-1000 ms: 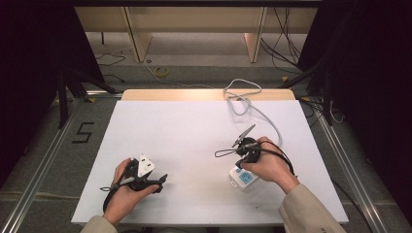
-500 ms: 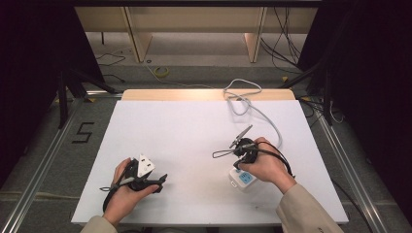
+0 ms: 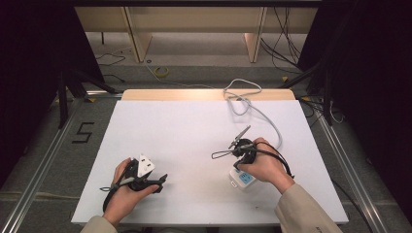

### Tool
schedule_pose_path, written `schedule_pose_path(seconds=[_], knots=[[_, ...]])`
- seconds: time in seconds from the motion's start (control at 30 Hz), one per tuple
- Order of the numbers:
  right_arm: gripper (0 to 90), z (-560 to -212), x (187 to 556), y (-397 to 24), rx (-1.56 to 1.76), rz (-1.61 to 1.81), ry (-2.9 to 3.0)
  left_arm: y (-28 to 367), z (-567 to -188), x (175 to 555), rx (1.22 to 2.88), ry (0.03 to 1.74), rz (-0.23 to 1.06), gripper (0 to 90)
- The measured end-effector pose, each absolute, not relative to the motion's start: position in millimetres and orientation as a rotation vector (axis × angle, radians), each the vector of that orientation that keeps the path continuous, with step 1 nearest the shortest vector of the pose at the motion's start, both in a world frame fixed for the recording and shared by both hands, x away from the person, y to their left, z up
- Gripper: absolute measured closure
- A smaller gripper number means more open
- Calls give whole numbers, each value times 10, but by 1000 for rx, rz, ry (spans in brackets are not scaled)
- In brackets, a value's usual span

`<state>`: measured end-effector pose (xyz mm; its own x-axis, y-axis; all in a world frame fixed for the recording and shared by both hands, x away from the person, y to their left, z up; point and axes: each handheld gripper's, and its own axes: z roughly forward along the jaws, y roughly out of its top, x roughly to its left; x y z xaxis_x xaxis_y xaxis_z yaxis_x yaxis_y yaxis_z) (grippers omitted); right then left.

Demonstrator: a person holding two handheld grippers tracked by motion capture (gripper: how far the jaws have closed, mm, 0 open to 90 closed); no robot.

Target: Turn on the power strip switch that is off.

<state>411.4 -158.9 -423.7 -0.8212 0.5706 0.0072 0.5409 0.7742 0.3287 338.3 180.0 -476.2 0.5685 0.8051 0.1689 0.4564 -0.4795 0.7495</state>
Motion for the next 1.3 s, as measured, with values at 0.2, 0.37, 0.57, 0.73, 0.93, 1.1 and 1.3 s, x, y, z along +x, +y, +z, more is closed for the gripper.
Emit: schedule_pose_path(seconds=[0.2, 0.37, 0.57, 0.73, 0.93, 1.1, 1.3], knots=[[900, -4242, 4116, -1594, 903, 484, 2868, 1805, -4761, 3386, 2138, 1004, 680, 206], [900, -4261, 4123, -1587, 901, 473, 2868, 1805, -4760, 3385, 2138, 1005, 680, 207], [900, -4270, 4123, -1568, 900, 459, 2870, 1807, -4762, 3386, 2138, 1005, 680, 206], [900, -4270, 4123, -1562, 905, 456, 2868, 1808, -4759, 3386, 2139, 1005, 680, 206], [900, -4273, 4127, -1563, 903, 451, 2867, 1807, -4759, 3390, 2139, 1003, 681, 206], [900, -4274, 4130, -1561, 902, 450, 2865, 1807, -4759, 3390, 2139, 1003, 682, 207], [900, -4273, 4134, -1549, 898, 445, 2868, 1806, -4761, 3390, 2135, 1005, 681, 206]])
